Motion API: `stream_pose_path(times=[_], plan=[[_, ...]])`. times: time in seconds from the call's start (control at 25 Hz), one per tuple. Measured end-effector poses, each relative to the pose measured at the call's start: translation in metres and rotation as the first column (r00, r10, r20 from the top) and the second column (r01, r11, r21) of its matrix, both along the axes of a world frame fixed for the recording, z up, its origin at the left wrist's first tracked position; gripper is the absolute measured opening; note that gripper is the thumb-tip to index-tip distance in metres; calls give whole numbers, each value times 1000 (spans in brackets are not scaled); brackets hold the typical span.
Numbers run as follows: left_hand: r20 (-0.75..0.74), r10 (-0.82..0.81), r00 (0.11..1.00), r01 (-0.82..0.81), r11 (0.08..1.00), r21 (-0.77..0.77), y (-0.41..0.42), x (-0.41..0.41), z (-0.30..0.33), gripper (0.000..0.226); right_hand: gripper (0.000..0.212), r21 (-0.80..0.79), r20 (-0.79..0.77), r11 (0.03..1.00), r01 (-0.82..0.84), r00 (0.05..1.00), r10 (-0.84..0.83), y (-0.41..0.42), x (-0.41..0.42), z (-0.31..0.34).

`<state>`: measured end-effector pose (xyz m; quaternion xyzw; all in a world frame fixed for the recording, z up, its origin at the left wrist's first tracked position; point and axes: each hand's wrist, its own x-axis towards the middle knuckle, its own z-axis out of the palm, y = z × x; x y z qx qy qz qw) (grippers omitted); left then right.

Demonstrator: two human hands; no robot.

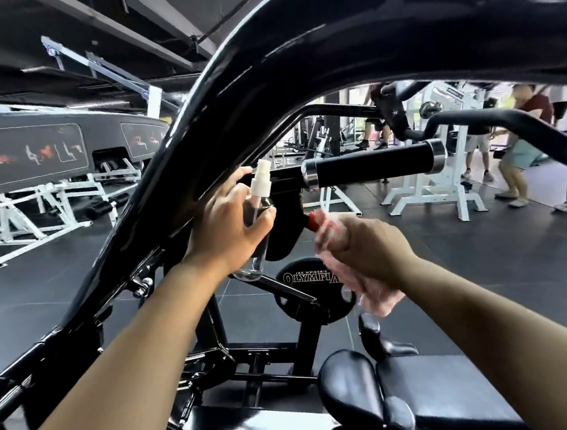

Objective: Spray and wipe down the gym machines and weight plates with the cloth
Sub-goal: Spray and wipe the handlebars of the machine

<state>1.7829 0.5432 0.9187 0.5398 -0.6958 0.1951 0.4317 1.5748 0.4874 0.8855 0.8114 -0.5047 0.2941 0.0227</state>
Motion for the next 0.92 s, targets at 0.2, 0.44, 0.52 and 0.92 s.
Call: stream_pose_path(times=[0.2, 0.44, 0.52, 0.92], plan=[[-11, 4, 1000, -4, 1000, 0, 0, -2, 2, 43, 9, 318, 186, 934, -163, 977, 107, -5, -27, -5], [-37, 18, 999, -18, 1000, -5, 0, -6, 2, 46, 15, 517, 525, 738, -433, 842, 126, -9, -38, -9], [-37, 29, 999, -29, 1000, -12, 1, -7, 2, 47, 33, 463, 563, 796, -390, 823, 75, -7, -37, -14], [9, 58, 998, -58, 998, 4, 1, -7, 0, 54, 50, 205, 909, 974, 100, 349, -228, -9, -4, -42]])
